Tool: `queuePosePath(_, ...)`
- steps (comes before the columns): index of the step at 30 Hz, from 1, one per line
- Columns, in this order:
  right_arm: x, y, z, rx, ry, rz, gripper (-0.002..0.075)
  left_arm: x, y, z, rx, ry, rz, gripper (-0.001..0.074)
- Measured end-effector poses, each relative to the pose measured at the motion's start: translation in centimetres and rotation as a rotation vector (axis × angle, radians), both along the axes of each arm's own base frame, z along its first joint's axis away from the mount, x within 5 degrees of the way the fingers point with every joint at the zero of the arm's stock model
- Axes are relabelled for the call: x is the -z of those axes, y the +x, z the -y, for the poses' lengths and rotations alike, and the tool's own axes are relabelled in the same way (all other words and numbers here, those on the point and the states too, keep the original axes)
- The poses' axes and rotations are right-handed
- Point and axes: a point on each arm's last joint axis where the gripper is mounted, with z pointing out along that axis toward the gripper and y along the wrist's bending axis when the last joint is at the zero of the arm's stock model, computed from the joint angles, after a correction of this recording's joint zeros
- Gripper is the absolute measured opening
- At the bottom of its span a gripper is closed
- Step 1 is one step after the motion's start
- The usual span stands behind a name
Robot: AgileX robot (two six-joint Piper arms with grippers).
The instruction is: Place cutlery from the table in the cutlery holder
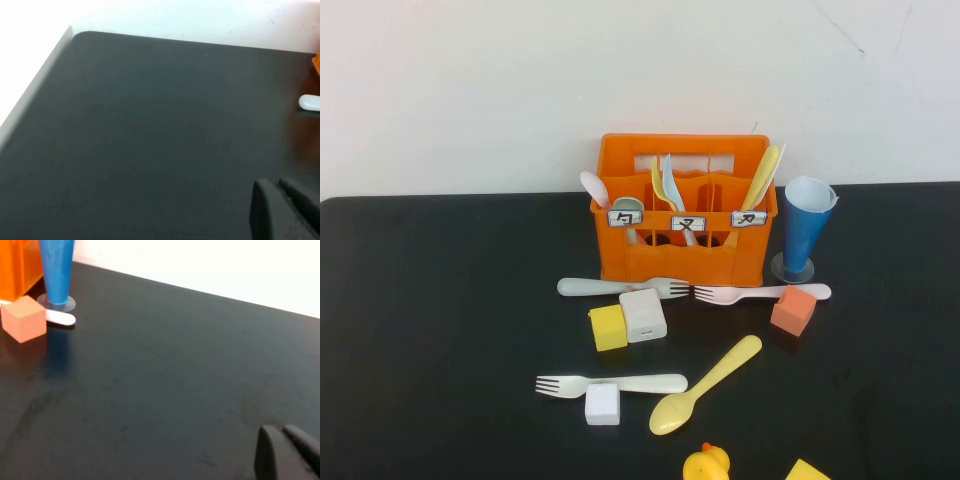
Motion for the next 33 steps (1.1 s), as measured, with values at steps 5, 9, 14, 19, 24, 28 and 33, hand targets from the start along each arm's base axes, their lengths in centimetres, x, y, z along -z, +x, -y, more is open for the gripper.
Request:
queuePosePath(5,0.00,0.00,0.00,0.000,0.000,0.000,-0.0003,0.00,0.00,0.00,0.000,0.001,0.000,-0.0001)
queuePosePath(9,0.00,0.00,0.00,0.000,0.000,0.000,-0.0003,0.00,0.00,0.00,0.000,0.001,0.000,-0.0001)
queuePosePath(14,0.00,0.00,0.00,0.000,0.000,0.000,-0.0003,0.00,0.00,0.00,0.000,0.001,0.000,-0.0001)
queuePosePath(19,0.00,0.00,0.00,0.000,0.000,0.000,-0.0003,0.00,0.00,0.00,0.000,0.001,0.000,-0.0001)
queuePosePath(24,0.00,0.00,0.00,0.000,0.000,0.000,-0.0003,0.00,0.00,0.00,0.000,0.001,0.000,-0.0001)
queuePosePath(28,0.00,0.00,0.00,0.000,0.000,0.000,-0.0003,0.00,0.00,0.00,0.000,0.001,0.000,-0.0001)
queuePosePath(33,0.00,0.00,0.00,0.000,0.000,0.000,-0.0003,-0.04,0.01,0.08,-0.003,-0.040,0.005,-0.0001)
